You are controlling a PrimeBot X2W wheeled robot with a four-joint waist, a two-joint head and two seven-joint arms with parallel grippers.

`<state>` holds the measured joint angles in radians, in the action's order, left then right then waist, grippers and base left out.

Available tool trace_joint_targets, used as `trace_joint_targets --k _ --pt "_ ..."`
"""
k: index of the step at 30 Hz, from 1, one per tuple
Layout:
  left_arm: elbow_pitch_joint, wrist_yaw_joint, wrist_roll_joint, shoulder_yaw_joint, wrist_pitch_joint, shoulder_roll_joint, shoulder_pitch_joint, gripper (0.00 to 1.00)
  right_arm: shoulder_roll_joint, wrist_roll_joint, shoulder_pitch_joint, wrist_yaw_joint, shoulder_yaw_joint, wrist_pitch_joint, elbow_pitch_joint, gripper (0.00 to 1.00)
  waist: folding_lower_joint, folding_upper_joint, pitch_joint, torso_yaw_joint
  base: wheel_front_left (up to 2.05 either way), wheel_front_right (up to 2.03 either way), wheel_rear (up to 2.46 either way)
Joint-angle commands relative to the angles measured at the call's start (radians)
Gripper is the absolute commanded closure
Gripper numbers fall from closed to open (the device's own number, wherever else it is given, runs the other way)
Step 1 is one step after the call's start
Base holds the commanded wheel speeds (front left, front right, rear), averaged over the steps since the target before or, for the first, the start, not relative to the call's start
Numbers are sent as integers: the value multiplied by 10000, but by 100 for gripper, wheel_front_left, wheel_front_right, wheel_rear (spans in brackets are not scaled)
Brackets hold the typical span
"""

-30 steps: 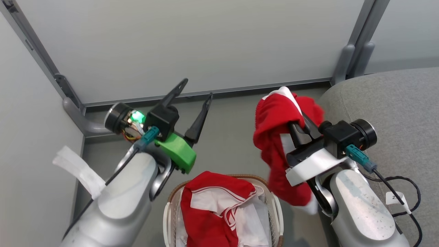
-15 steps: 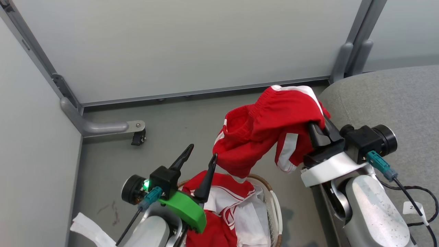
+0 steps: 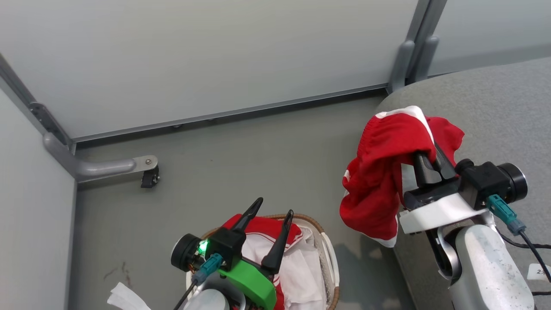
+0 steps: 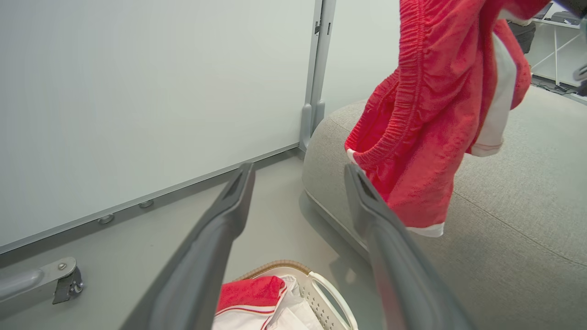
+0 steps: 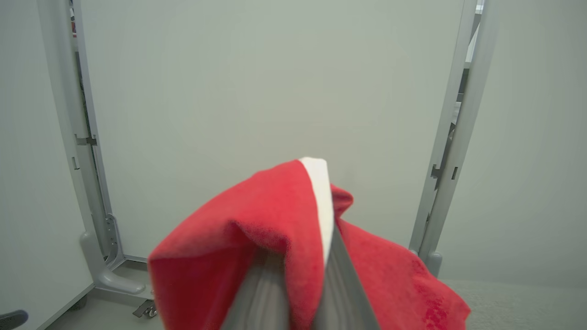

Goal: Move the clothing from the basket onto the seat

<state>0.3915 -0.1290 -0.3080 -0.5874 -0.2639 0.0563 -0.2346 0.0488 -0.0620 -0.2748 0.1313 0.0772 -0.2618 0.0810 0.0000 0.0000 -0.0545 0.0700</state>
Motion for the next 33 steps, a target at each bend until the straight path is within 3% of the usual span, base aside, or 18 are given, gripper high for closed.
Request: trace_joint_targets --k 1,8,15,25,29,33 --pt "-55 -23 30 11 -10 22 140 0 35 51 181 -10 -64 -49 -70 100 0 0 -157 582 0 0 0" --pt "-189 -24 55 -146 -11 -17 -24 0 32 111 375 -10 -421 -49 -97 100 0 0 -418 1812 0 0 0" --pt "-431 -24 127 -290 -10 -32 -245 0 30 9 395 -10 -697 -49 -72 100 0 0 -733 2493 0 0 0" --pt "-520 -25 244 -449 -10 -27 -533 0 33 451 -518 -10 -1179 -49 -169 100 0 0 -1499 2279 0 0 0" --pt "-615 -25 339 -373 -10 64 -694 0 29 1067 -1688 -10 -1577 -49 -235 100 0 0 -1951 2076 0 0 0" --pt "-788 -25 473 -327 -10 176 -919 0 562 1529 -3389 -10 -1934 -49 97 100 0 0 -2556 1886 0 0 0"
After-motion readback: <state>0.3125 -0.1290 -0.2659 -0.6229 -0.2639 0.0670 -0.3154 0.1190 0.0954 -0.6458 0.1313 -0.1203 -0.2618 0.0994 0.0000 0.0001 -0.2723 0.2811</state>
